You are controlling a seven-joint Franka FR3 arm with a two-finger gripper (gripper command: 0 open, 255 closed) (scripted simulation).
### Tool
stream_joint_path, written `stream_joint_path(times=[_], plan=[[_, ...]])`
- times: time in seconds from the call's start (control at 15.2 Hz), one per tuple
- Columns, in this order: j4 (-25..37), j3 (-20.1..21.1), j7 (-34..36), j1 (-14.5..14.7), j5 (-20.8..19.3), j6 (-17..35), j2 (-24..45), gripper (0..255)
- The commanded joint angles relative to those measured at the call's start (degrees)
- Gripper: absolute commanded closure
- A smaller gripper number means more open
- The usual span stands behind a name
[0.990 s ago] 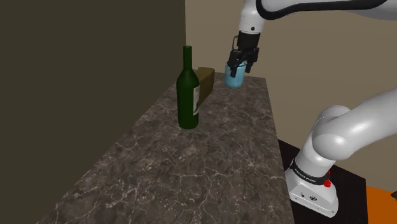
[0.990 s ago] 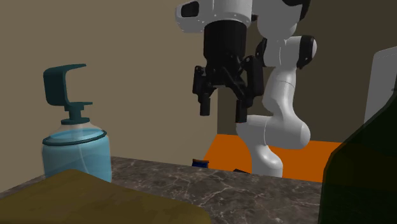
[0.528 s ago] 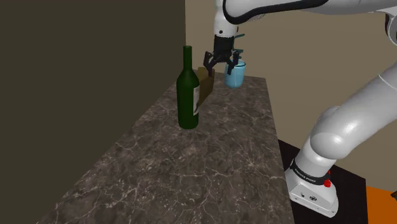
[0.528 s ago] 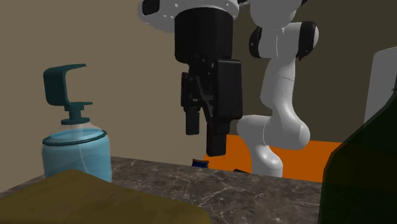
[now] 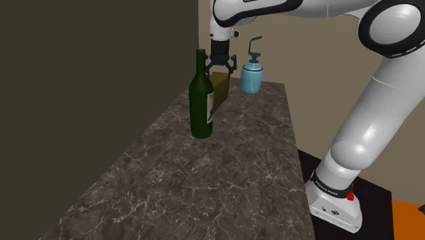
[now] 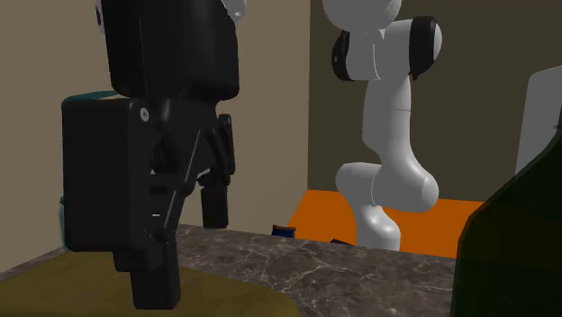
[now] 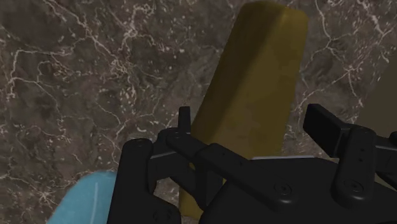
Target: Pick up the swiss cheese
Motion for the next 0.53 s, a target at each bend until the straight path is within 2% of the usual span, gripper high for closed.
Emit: stream_joint_path(times=[0.0,0.46], plan=[[2.3,0.0,2.7,-0.1,-0.3,0.6,3.1,0],[-2.6,0.0,2.7,0.0,-0.3,5.6,3.2,0]])
